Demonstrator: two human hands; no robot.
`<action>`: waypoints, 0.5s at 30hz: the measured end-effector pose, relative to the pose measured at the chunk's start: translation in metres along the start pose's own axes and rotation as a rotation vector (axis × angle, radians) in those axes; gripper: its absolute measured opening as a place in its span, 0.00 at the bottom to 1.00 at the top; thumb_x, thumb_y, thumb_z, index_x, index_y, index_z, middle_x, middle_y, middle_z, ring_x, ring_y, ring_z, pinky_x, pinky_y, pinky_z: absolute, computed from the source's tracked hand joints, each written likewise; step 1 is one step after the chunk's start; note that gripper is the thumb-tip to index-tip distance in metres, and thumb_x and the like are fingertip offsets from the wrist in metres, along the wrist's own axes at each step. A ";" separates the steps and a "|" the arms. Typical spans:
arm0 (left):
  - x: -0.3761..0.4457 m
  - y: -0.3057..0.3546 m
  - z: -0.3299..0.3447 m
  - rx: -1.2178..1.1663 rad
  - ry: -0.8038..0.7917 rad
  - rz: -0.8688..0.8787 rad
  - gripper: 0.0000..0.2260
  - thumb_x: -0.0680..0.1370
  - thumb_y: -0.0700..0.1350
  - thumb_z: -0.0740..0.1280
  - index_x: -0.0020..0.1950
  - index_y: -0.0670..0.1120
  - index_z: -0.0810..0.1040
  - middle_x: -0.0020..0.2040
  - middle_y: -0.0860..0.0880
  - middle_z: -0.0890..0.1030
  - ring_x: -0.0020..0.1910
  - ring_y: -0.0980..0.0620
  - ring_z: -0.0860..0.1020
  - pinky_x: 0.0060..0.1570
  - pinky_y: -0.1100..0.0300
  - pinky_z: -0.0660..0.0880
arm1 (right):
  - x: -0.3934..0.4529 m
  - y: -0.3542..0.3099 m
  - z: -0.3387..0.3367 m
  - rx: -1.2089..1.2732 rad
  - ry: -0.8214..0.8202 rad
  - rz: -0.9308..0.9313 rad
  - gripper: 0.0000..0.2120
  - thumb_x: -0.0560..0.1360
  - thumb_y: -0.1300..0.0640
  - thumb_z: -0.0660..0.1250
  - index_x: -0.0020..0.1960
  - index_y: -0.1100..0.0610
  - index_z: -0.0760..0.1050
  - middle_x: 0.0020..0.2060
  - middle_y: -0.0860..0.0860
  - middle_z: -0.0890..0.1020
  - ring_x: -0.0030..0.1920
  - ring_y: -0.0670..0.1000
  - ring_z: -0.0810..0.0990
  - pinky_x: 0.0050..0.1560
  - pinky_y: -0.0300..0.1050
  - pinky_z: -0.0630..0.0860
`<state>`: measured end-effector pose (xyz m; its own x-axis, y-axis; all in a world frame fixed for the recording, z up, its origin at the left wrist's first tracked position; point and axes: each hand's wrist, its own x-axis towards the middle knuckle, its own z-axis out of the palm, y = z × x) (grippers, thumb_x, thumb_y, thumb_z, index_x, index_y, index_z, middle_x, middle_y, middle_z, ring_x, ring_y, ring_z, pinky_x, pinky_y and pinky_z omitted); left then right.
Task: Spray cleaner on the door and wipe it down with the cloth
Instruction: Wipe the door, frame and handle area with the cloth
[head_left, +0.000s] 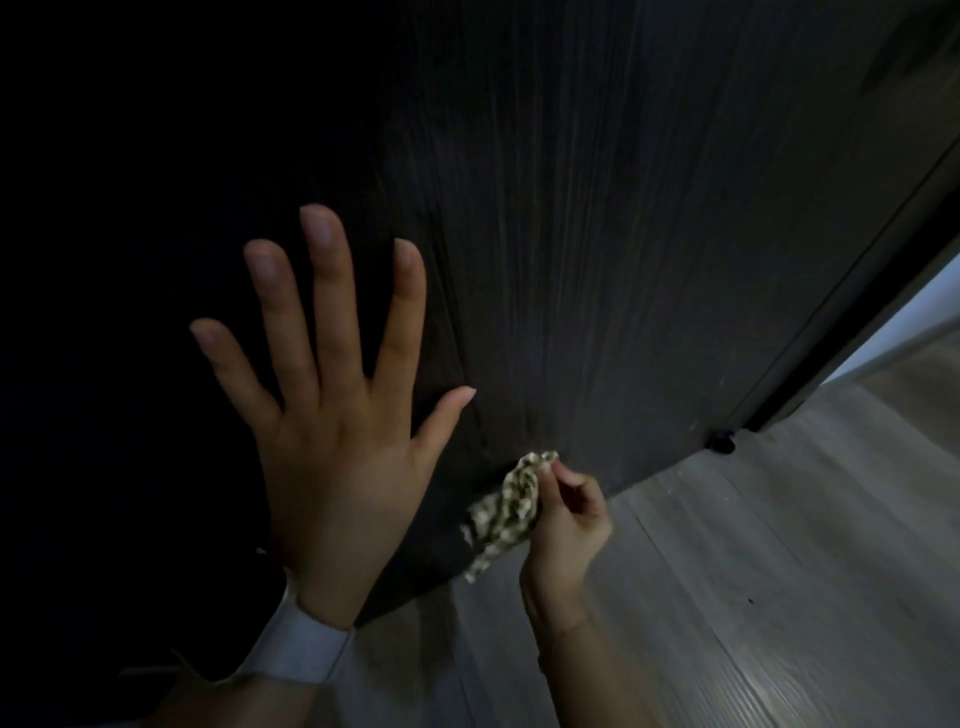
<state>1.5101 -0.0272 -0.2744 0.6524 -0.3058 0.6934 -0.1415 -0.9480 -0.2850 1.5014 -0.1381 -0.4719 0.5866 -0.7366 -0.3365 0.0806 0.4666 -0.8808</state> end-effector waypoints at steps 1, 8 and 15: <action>0.000 0.000 0.000 -0.003 -0.001 0.001 0.47 0.76 0.67 0.63 0.78 0.48 0.35 0.73 0.39 0.37 0.72 0.38 0.39 0.70 0.42 0.31 | 0.004 0.006 -0.004 -0.015 0.019 0.043 0.07 0.74 0.70 0.68 0.40 0.61 0.78 0.35 0.51 0.82 0.37 0.45 0.81 0.42 0.38 0.79; 0.000 -0.002 0.002 0.007 0.005 0.006 0.45 0.76 0.67 0.61 0.78 0.48 0.36 0.73 0.38 0.38 0.72 0.37 0.40 0.70 0.43 0.30 | 0.030 0.051 -0.019 0.086 0.206 0.439 0.12 0.76 0.71 0.62 0.40 0.58 0.75 0.39 0.54 0.78 0.51 0.59 0.77 0.62 0.58 0.73; -0.001 -0.001 0.000 -0.029 -0.010 0.001 0.45 0.77 0.66 0.61 0.78 0.48 0.35 0.73 0.39 0.37 0.72 0.37 0.39 0.70 0.42 0.31 | -0.019 -0.002 0.029 0.159 0.175 0.014 0.09 0.76 0.69 0.65 0.48 0.55 0.77 0.46 0.52 0.82 0.46 0.45 0.81 0.51 0.36 0.78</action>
<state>1.5100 -0.0256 -0.2750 0.6595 -0.3060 0.6866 -0.1634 -0.9499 -0.2664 1.5137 -0.1107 -0.4545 0.4415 -0.7965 -0.4132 0.2076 0.5387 -0.8166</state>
